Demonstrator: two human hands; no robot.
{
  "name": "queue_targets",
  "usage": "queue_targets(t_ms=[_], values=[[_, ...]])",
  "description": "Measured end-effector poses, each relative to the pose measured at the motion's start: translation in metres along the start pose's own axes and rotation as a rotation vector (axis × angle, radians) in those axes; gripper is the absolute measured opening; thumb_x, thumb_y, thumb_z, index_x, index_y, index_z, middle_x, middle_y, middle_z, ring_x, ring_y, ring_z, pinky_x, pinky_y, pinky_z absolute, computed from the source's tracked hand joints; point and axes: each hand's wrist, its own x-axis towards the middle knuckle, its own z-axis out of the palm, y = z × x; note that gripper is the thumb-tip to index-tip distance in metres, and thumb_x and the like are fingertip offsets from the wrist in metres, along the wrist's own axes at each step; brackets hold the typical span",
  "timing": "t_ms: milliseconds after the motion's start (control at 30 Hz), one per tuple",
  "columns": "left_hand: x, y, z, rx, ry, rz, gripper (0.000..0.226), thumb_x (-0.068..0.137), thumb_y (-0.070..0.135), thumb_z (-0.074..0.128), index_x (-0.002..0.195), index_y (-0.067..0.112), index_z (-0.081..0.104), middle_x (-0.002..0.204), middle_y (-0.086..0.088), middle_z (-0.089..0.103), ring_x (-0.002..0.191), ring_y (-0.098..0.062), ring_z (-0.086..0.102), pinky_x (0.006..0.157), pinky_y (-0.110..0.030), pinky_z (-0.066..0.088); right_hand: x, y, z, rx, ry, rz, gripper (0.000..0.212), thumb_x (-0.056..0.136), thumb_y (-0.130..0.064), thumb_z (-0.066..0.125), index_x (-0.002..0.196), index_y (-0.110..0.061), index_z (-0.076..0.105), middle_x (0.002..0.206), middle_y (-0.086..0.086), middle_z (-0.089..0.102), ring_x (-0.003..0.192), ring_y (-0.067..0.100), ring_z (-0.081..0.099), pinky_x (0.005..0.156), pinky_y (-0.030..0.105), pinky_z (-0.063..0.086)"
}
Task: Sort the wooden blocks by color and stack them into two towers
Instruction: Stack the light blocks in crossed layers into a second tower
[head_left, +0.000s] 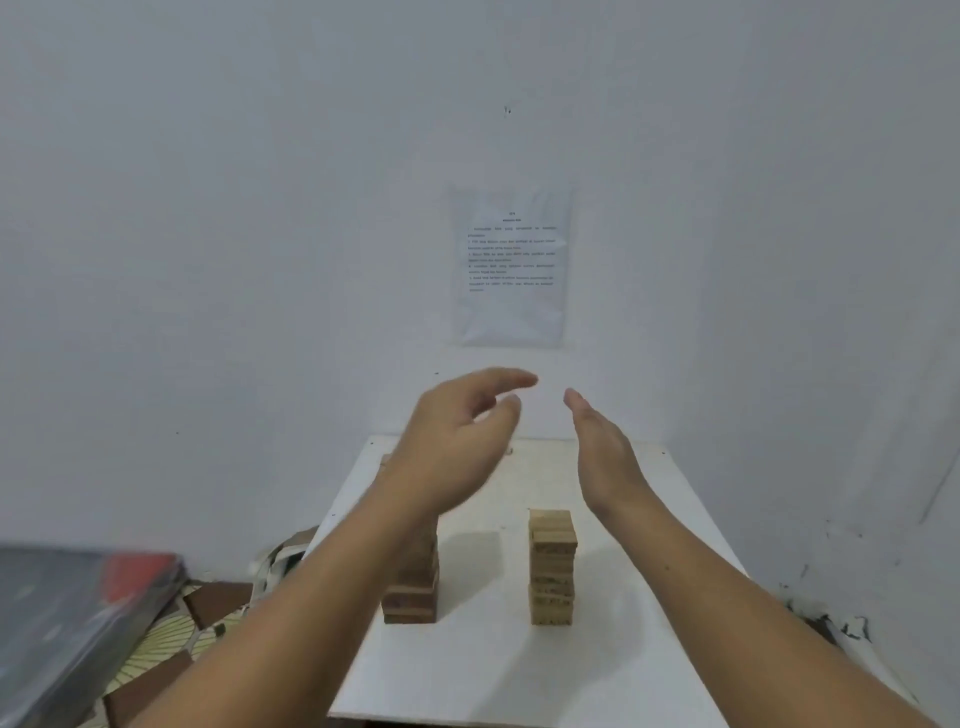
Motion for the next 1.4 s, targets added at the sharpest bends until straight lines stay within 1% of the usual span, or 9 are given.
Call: queue_targets(t_ms=[167, 333, 500, 700, 967, 1100, 1200, 1333, 1400], values=[[0.036, -0.013, -0.078, 0.046, 0.099, 0.080, 0.031, 0.096, 0.018, 0.050, 0.105, 0.026, 0.078, 0.109, 0.008, 0.076, 0.111, -0.010, 0.068, 0.100, -0.039, 0.053, 0.038, -0.020, 0.006, -0.143, -0.146, 0.007, 0.052, 0.108, -0.052, 0.030, 0.149, -0.028, 0.050, 0.151, -0.015, 0.048, 0.143, 0.008, 0.037, 0.107, 0.026, 0.024], [0.070, -0.136, -0.114, 0.113, 0.249, -0.125, 0.040, 0.101, 0.002, 0.043, 0.099, 0.024, 0.077, 0.107, 0.008, 0.076, 0.103, -0.013, 0.069, 0.095, -0.045, 0.056, 0.108, 0.017, 0.026, -0.357, -0.311, 0.051, 0.053, 0.106, -0.056, 0.029, 0.148, -0.031, 0.050, 0.142, -0.018, 0.054, 0.133, 0.007, 0.042, 0.105, 0.029, 0.029], [0.107, -0.283, -0.078, 0.418, 0.064, -0.286, 0.034, 0.102, 0.008, 0.048, 0.109, 0.033, 0.070, 0.117, 0.015, 0.068, 0.110, 0.000, 0.060, 0.084, -0.008, 0.040, 0.194, 0.074, 0.052, -0.627, -0.491, 0.053, 0.051, 0.105, -0.046, 0.044, 0.154, -0.030, 0.044, 0.152, -0.010, 0.047, 0.142, 0.015, 0.042, 0.113, 0.031, 0.031], [0.176, -0.398, -0.028, 0.770, -0.287, -0.215, 0.053, 0.104, 0.029, 0.049, 0.156, 0.029, 0.038, 0.157, 0.000, 0.038, 0.145, -0.022, 0.033, 0.115, -0.040, 0.038, 0.272, 0.130, 0.089, -0.947, -0.692, 0.043, 0.063, 0.097, -0.028, 0.061, 0.155, -0.031, 0.039, 0.151, -0.006, 0.047, 0.134, 0.017, 0.047, 0.107, 0.031, 0.039], [0.214, -0.442, 0.003, 0.821, -0.313, -0.139, 0.042, 0.105, 0.040, 0.036, 0.147, 0.036, 0.041, 0.143, 0.001, 0.042, 0.135, -0.023, 0.032, 0.105, -0.041, 0.042, 0.310, 0.187, 0.113, -1.242, -0.843, -0.015, 0.072, 0.084, -0.003, 0.058, 0.151, -0.021, 0.039, 0.136, 0.002, 0.041, 0.120, 0.024, 0.049, 0.099, 0.039, 0.051], [0.211, -0.449, 0.009, 0.766, -0.324, -0.115, 0.044, 0.105, 0.049, 0.038, 0.147, 0.036, 0.039, 0.137, 0.003, 0.044, 0.129, -0.022, 0.037, 0.105, -0.039, 0.039, 0.314, 0.197, 0.113, -1.256, -0.797, -0.159, 0.028, 0.081, 0.005, 0.056, 0.097, -0.018, 0.062, 0.107, 0.006, 0.048, 0.094, 0.023, 0.053, 0.075, 0.034, 0.048], [0.208, -0.450, 0.008, 0.825, -0.320, -0.079, 0.050, 0.104, 0.054, 0.026, 0.143, 0.035, 0.050, 0.120, 0.007, 0.046, 0.113, -0.018, 0.042, 0.099, -0.038, 0.044, 0.313, 0.196, 0.115, -1.163, -0.767, -0.118, 0.024, 0.076, 0.011, 0.052, 0.077, -0.011, 0.064, 0.099, 0.013, 0.064, 0.078, 0.018, 0.057, 0.064, 0.030, 0.045], [0.201, -0.439, 0.014, 0.683, -0.300, -0.077, 0.048, 0.099, 0.061, 0.031, 0.119, 0.035, 0.066, 0.113, 0.016, 0.049, 0.112, -0.010, 0.044, 0.092, -0.032, 0.045, 0.310, 0.200, 0.115, -1.123, -0.760, -0.103, 0.017, 0.073, 0.005, 0.060, 0.084, -0.006, 0.069, 0.100, 0.014, 0.062, 0.083, 0.025, 0.063, 0.063, 0.033, 0.048], [0.203, -0.437, 0.020, 0.600, -0.252, -0.105, 0.050, 0.094, 0.056, 0.043, 0.132, 0.030, 0.061, 0.127, 0.012, 0.051, 0.117, -0.011, 0.049, 0.095, -0.032, 0.047, 0.306, 0.201, 0.115, -1.099, -0.739, -0.104, 0.020, 0.073, -0.001, 0.067, 0.094, -0.001, 0.068, 0.109, 0.021, 0.058, 0.089, 0.034, 0.064, 0.065, 0.037, 0.051]])
